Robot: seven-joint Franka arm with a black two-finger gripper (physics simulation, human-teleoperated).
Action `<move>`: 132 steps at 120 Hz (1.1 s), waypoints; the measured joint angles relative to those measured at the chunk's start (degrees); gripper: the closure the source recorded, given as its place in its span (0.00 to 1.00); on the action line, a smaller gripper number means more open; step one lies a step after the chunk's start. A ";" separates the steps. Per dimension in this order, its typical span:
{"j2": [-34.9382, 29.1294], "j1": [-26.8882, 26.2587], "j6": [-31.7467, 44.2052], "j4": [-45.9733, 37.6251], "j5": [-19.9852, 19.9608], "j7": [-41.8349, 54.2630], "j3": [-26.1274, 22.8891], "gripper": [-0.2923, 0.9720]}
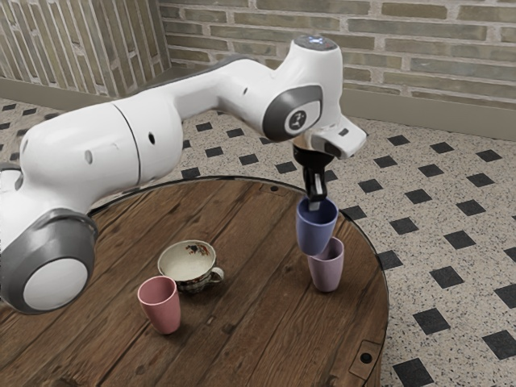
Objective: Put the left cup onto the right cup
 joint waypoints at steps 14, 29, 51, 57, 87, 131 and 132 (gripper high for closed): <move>2.82 0.12 -0.78 3.54 0.60 -1.47 -0.17 0.85; 5.10 0.21 -1.27 7.04 1.21 -2.68 -0.30 0.85; 8.04 0.97 -1.47 9.65 1.48 -4.01 -1.20 0.85; 8.80 1.32 -1.39 9.82 1.48 -4.31 -1.61 0.85; 9.45 2.41 -1.79 9.70 1.19 -5.49 -2.00 0.64; -18.47 12.49 -6.69 -16.82 1.73 -0.55 3.08 0.30; -19.60 12.91 -6.84 -17.48 2.00 -0.36 3.11 0.30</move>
